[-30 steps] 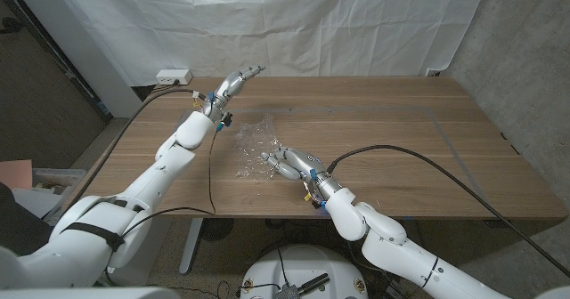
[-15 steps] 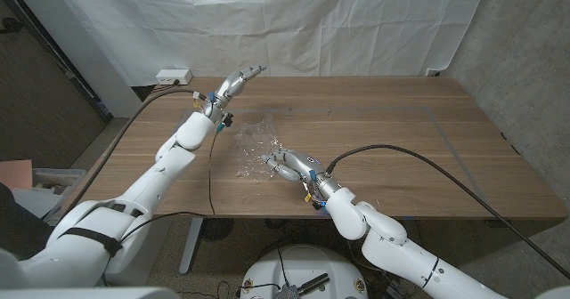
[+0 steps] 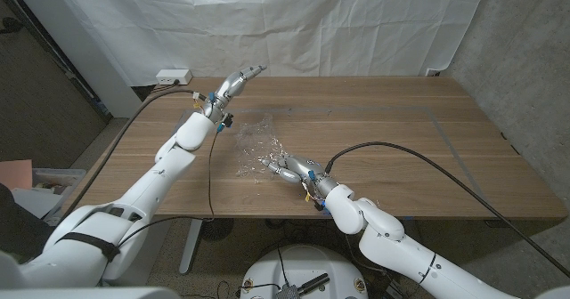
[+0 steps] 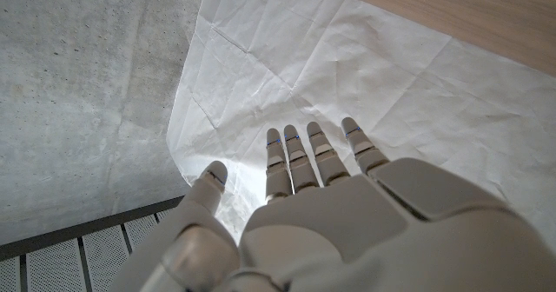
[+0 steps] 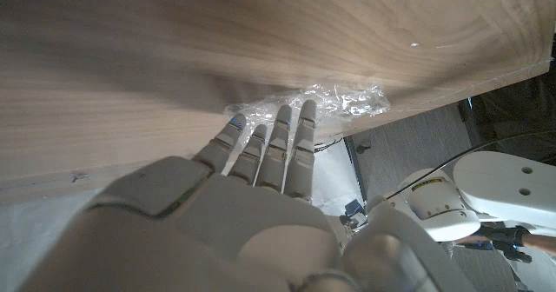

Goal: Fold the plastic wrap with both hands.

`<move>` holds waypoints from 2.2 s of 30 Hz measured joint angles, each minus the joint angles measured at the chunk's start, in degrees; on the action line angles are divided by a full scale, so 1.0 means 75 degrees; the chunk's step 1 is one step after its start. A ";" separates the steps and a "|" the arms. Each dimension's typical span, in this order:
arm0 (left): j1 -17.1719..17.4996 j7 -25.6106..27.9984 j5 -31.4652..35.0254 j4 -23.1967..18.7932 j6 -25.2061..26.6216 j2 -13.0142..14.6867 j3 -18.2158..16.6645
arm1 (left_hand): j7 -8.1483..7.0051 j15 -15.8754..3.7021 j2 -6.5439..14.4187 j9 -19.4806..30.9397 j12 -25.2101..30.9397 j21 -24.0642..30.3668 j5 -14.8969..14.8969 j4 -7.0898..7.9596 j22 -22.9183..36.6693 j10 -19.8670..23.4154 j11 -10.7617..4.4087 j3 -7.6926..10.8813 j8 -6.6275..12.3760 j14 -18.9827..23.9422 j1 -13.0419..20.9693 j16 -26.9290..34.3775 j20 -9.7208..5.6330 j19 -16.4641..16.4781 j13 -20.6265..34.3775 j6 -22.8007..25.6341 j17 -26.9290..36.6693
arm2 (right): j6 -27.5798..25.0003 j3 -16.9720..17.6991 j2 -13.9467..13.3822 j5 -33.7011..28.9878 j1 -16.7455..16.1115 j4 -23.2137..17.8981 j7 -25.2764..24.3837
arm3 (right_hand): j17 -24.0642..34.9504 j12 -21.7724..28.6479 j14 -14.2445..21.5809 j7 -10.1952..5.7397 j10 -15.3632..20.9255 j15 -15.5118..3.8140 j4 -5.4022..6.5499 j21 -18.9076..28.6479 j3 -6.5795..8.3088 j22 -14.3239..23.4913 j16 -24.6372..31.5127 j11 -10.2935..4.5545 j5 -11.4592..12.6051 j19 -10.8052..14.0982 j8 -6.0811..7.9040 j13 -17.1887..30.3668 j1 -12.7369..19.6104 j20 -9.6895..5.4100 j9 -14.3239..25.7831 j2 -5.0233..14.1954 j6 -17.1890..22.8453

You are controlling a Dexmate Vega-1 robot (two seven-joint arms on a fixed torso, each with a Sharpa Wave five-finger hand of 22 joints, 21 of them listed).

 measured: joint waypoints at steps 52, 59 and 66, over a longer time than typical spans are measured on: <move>0.0672 -0.0295 -0.0926 -0.0250 0.0099 0.0023 -0.0480 | -0.0232 0.0041 -0.0080 0.0001 0.0000 0.0000 0.0000 0.0000 -0.0001 -0.0191 0.0002 0.0000 -0.0104 -0.0153 0.0080 0.0000 0.0000 0.0000 0.0000 -0.0478 -0.0002 | 0.2859 0.1410 0.1031 0.4021 0.0238 0.1765 -0.1361 | -0.0056 -0.0088 0.0069 -0.0115 -0.0796 0.0313 -0.0645 0.0060 0.0204 0.0017 -0.0090 0.0187 0.0090 0.0538 -0.0140 0.0015 0.0707 0.0259 0.0035 0.0140 -0.0741; 0.0717 -0.0411 -0.1082 -0.0235 0.0140 0.0003 -0.0528 | -0.0244 0.0040 -0.0080 -0.0020 -0.0066 0.0000 0.0000 0.0000 -0.0001 -0.0311 -0.0037 0.0000 -0.0104 -0.0235 0.0078 0.0000 0.0000 0.0000 0.0000 -0.0550 -0.0002 | 0.3082 0.1549 0.1117 0.4532 0.0281 0.1911 -0.1410 | -0.0055 -0.0088 0.0039 -0.0127 -0.0839 0.0343 -0.0709 0.0060 0.0204 0.0017 -0.0090 0.0228 0.0090 0.0508 -0.0140 0.0015 0.0747 0.0289 0.0035 0.0100 -0.0835; 0.0793 -0.0691 -0.1467 -0.0277 0.0252 -0.0008 -0.0586 | -0.0257 0.0040 -0.0032 -0.0039 -0.0066 0.0000 0.0000 0.0000 -0.0001 -0.0353 0.0002 0.0000 -0.0104 -0.0234 -0.0013 0.0000 0.0000 0.0000 0.0000 -0.0616 -0.0002 | 0.3303 0.1857 0.1331 0.4983 0.0301 0.2169 -0.1534 | -0.0055 -0.0088 0.0027 -0.0086 -0.0839 0.0355 -0.0740 0.0060 0.0236 0.0017 -0.0090 0.0228 0.0090 0.0508 -0.0140 0.0015 0.0777 0.0288 0.0034 0.0070 -0.0876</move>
